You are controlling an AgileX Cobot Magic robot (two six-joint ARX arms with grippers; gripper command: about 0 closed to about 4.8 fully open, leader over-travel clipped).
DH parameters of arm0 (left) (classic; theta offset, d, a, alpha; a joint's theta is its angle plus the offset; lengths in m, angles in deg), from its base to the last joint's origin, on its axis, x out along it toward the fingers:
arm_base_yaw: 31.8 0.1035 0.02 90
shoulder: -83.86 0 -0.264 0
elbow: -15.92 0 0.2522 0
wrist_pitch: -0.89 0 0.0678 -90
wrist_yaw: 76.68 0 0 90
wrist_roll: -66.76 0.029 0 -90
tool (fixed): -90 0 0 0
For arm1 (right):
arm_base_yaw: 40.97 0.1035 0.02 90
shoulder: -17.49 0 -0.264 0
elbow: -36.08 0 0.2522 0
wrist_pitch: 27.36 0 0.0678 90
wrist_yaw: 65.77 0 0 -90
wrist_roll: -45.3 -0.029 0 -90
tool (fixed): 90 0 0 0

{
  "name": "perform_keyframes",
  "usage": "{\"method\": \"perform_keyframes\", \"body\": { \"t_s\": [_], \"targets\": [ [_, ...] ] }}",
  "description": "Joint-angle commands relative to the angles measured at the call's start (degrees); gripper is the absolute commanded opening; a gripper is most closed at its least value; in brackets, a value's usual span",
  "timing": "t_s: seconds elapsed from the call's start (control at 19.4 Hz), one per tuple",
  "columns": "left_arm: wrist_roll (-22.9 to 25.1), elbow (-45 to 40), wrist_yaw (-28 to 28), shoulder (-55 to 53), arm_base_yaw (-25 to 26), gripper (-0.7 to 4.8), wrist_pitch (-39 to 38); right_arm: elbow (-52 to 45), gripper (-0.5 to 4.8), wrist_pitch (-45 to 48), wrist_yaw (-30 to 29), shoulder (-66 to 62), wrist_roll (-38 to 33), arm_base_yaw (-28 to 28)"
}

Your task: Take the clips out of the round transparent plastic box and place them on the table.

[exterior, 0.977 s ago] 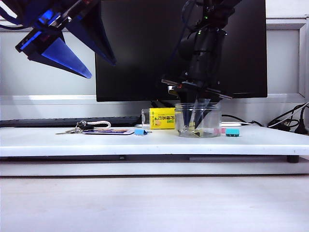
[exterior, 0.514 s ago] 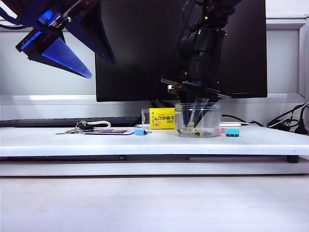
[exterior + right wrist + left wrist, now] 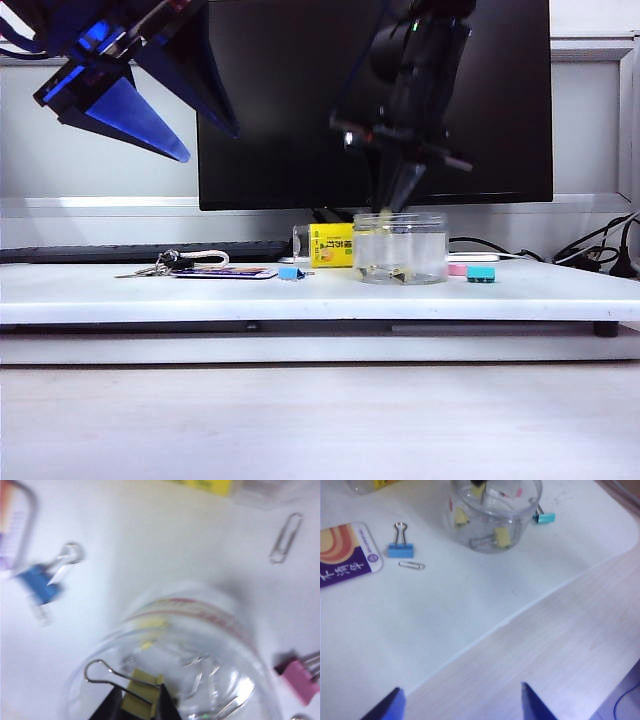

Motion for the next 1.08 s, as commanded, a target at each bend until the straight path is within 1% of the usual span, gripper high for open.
{"method": "perform_keyframes", "body": {
  "t_s": [0.05,0.26,0.41,0.46,0.67,0.77,0.87,0.98,1.08],
  "targets": [
    [1.6,0.3,0.2,0.1,0.0,3.1,-0.2,0.3,0.81,0.1,-0.8,2.2,-0.3,0.1],
    [2.4,0.3,0.3,0.1,0.0,3.1,0.0,0.3,0.81,0.1,0.2,3.5,-0.3,0.0],
    [2.9,0.3,0.4,0.1,0.0,3.1,0.0,0.3,0.81,0.1,2.3,4.6,-0.3,-0.7],
    [2.9,0.3,0.6,0.1,0.0,3.1,0.2,0.3,0.81,0.0,3.1,5.3,-0.9,-1.6],
    [3.3,0.3,0.6,0.1,0.0,3.1,0.2,0.2,0.81,0.0,3.4,7.3,-1.6,-5.5],
    [3.3,0.3,0.7,0.1,0.0,3.1,0.3,0.1,0.81,0.0,4.9,7.5,-1.6,-7.7],
    [3.3,0.3,0.7,0.1,0.0,3.1,0.2,-1.0,0.81,0.0,4.9,7.5,-1.6,-9.0],
    [3.3,0.3,0.7,0.1,0.0,3.1,0.2,-4.6,0.81,0.0,6.7,7.5,-1.5,-10.2],
    [3.3,0.3,0.7,0.1,0.0,3.1,0.5,-9.7,0.81,1.4,7.1,7.5,-1.5,-10.6]
  ]
}}
